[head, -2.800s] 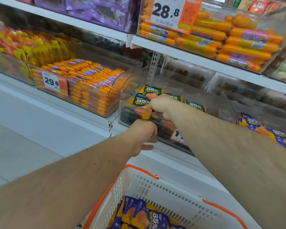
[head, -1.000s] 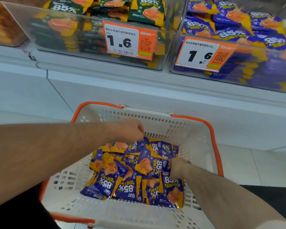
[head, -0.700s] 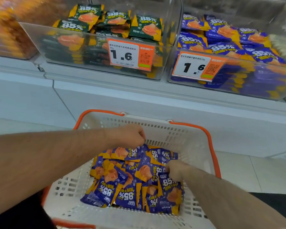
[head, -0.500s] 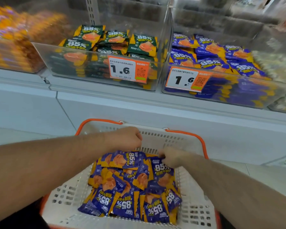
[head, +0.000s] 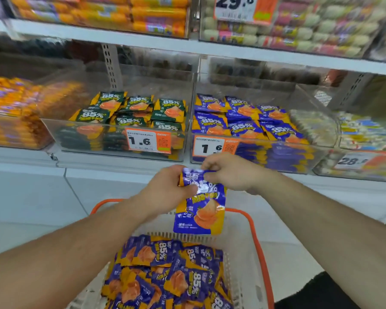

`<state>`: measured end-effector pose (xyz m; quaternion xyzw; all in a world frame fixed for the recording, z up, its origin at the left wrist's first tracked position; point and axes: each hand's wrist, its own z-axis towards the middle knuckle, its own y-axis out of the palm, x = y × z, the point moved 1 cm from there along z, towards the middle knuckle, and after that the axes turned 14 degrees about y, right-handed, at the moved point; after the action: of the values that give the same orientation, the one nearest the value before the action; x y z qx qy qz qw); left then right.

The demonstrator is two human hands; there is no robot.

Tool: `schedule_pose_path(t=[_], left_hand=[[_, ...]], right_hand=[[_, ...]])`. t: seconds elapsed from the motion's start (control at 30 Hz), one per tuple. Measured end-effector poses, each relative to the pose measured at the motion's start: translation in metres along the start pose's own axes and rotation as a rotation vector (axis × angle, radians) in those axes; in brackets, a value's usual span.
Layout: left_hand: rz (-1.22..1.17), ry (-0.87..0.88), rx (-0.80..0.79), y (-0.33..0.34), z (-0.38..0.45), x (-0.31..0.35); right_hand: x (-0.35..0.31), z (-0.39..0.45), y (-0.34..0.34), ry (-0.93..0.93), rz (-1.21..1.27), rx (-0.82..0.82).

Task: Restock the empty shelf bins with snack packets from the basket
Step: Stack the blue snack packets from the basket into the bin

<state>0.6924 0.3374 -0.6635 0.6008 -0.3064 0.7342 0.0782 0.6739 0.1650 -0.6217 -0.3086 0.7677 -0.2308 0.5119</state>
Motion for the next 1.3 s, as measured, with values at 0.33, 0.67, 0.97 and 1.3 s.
schedule_pose_path(t=[0.33,0.67,0.97,1.3], left_hand=[[-0.264,0.143,0.317,-0.009,0.05,0.065],[-0.01,0.259,0.466,0.003,0.113,0.085],[0.787,0.26,0.365,-0.005,0.125,0.05],[0.784,0.282,0.427,-0.007,0.127,0.045]], right_hand=[[0.002,-0.013,-0.042,-0.007,0.764,0.397],[0.013,0.011,-0.065,-0.014,0.69,0.634],[0.036,0.041,-0.13,0.206,0.657,0.83],[-0.01,0.064,-0.113,0.177,0.506,0.449]])
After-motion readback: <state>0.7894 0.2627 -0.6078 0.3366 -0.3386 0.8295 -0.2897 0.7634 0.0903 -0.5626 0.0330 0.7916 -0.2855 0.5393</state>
